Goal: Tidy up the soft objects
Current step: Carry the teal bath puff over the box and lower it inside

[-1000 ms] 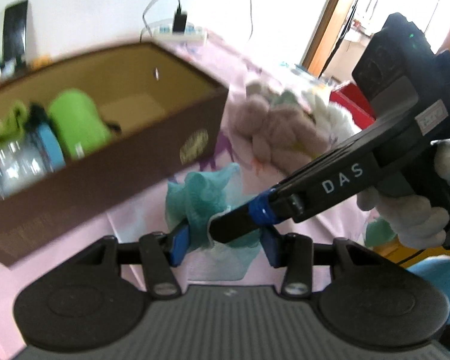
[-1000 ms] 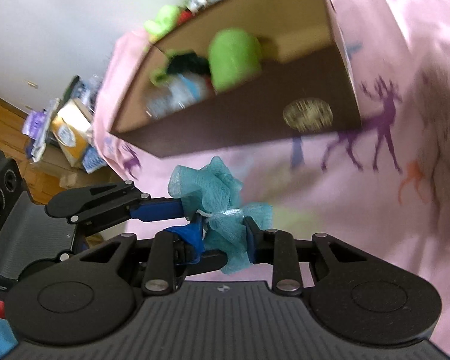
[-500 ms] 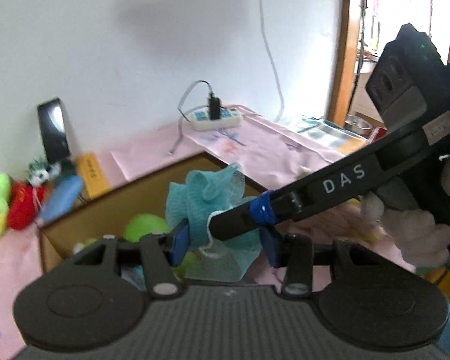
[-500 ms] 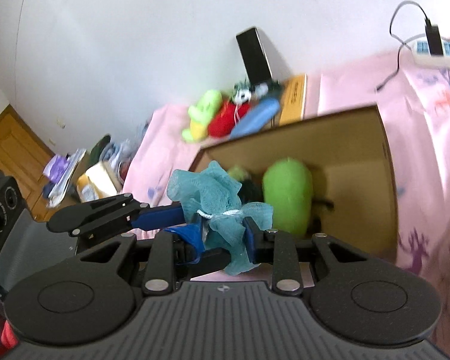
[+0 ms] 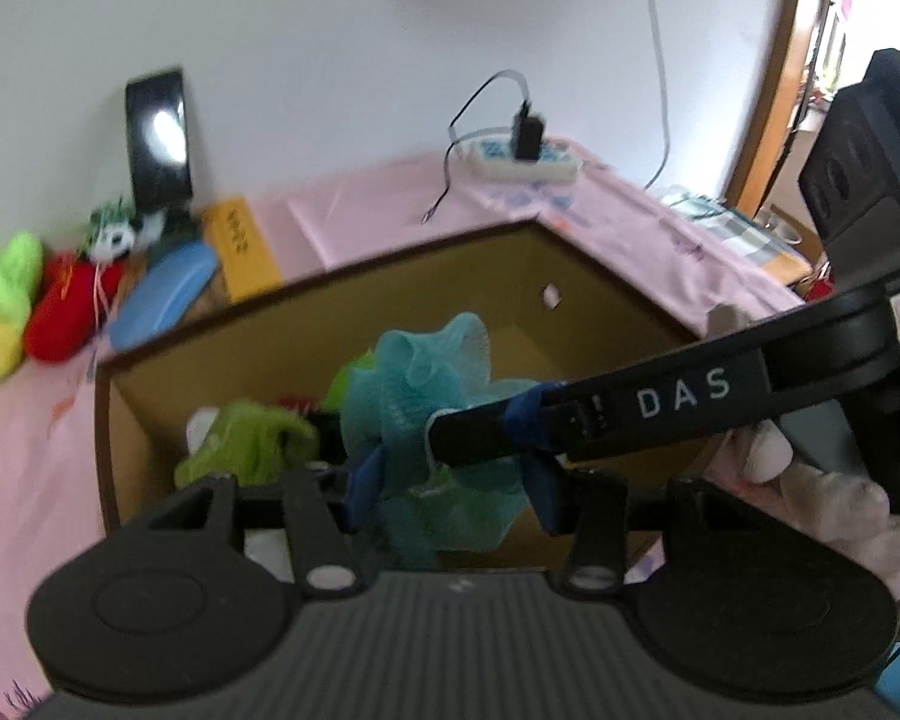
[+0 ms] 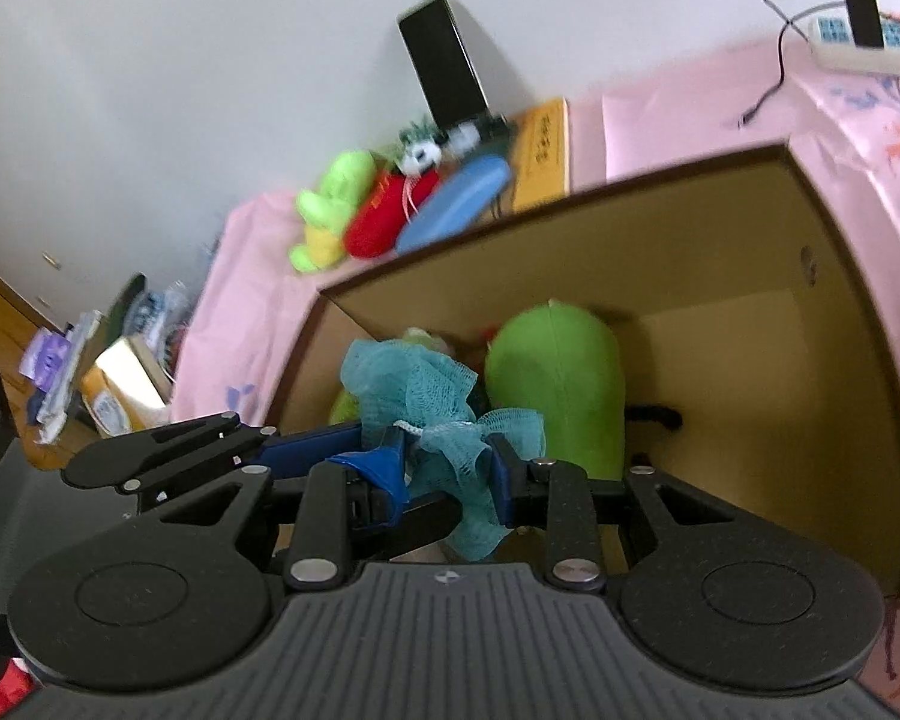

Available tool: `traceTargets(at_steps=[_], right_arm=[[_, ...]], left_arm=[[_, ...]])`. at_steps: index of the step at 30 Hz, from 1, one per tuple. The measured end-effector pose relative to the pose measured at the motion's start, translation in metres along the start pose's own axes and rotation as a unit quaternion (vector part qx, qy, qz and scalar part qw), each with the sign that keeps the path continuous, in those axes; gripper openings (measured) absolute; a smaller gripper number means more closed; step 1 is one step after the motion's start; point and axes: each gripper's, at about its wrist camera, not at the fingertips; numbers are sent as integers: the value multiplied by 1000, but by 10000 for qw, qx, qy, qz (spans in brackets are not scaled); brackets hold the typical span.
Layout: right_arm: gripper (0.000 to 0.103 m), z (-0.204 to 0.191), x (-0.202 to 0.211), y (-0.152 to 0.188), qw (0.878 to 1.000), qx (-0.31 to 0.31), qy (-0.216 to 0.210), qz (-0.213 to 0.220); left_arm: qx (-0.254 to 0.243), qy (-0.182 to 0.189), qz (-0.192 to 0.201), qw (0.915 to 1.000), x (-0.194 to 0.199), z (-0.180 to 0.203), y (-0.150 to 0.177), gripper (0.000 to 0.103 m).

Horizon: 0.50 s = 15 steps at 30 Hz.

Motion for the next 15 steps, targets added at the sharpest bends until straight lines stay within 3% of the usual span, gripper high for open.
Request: traceTargets(at_steps=[7, 15], right_arm=[[15, -2, -15, 7, 9994, -53, -8, -333], [16, -3, -15, 12, 9968, -22, -136, -783]], left_arm=[[215, -221, -151, 9994, -11, -16, 12, 60], [393, -313, -252, 9984, -10, -19, 30, 65]])
Point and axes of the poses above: each gripper's, at about its wrist camera, not at the fingertips, and x roughly against the way its jaws point, z to its right, y to its underside, and after that the axes turned 13 degrees about x, right-handed
